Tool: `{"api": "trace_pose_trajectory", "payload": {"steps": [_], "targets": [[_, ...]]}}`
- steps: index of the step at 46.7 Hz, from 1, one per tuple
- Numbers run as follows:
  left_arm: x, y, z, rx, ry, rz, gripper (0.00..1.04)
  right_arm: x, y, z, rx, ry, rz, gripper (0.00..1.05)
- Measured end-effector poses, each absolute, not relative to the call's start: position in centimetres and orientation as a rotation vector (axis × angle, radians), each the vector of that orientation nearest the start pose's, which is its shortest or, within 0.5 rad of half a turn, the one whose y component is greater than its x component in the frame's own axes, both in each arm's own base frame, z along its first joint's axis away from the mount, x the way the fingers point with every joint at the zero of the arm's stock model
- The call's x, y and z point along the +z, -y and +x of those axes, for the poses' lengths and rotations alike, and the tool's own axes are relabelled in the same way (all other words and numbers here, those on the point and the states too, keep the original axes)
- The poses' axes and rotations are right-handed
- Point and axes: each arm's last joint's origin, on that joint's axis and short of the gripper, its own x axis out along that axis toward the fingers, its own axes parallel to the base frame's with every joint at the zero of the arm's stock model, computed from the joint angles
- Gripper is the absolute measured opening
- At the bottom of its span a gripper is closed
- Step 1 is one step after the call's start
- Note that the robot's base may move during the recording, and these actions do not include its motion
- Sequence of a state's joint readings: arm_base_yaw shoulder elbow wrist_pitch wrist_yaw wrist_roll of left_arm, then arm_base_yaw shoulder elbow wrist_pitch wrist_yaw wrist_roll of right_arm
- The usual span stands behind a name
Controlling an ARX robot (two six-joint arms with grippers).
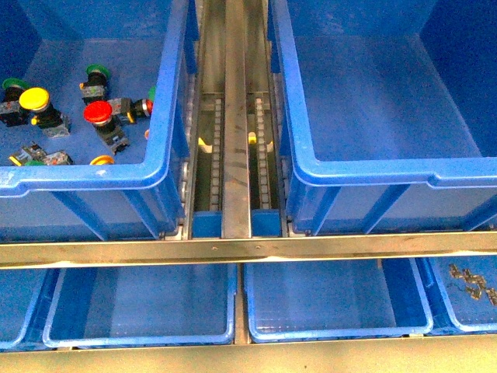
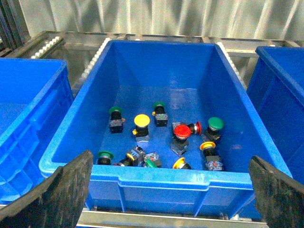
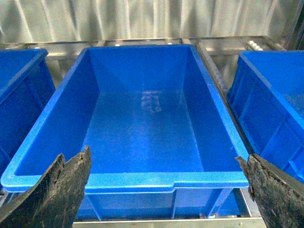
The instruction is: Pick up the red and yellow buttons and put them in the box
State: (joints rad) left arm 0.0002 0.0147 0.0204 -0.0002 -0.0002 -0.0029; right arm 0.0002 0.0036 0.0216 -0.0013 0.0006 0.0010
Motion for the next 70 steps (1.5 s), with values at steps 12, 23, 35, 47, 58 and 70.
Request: {"api": "trace_pose_trajectory", "payload": {"steps": [12, 23, 35, 47, 58, 70], "targets": [[16.93, 0.00, 9.74, 0.000, 0.006, -0.003, 0.97, 17.04, 0.00, 9.66, 0.000, 0.017, 0.001, 0.99], [16.93, 0.00, 9.74, 0.000, 0.005, -0.003, 0.97, 17.04, 0.00, 9.66, 0.000, 0.017, 0.001, 0.99], [16.93, 0.00, 9.74, 0.000, 0.005, -0.003, 0.97, 17.04, 0.00, 9.66, 0.000, 0.017, 0.001, 0.99], [16.93, 0.00, 9.74, 0.000, 0.006, -0.003, 0.97, 17.04, 0.00, 9.66, 0.000, 0.017, 0.001, 0.99], [16.93, 0.00, 9.74, 0.000, 0.006, -0.003, 0.97, 17.04, 0.00, 9.66, 0.000, 0.017, 0.001, 0.99], [16.93, 0.00, 9.74, 0.000, 0.006, -0.003, 0.97, 17.04, 0.00, 9.66, 0.000, 0.017, 0.001, 0.99]]}}
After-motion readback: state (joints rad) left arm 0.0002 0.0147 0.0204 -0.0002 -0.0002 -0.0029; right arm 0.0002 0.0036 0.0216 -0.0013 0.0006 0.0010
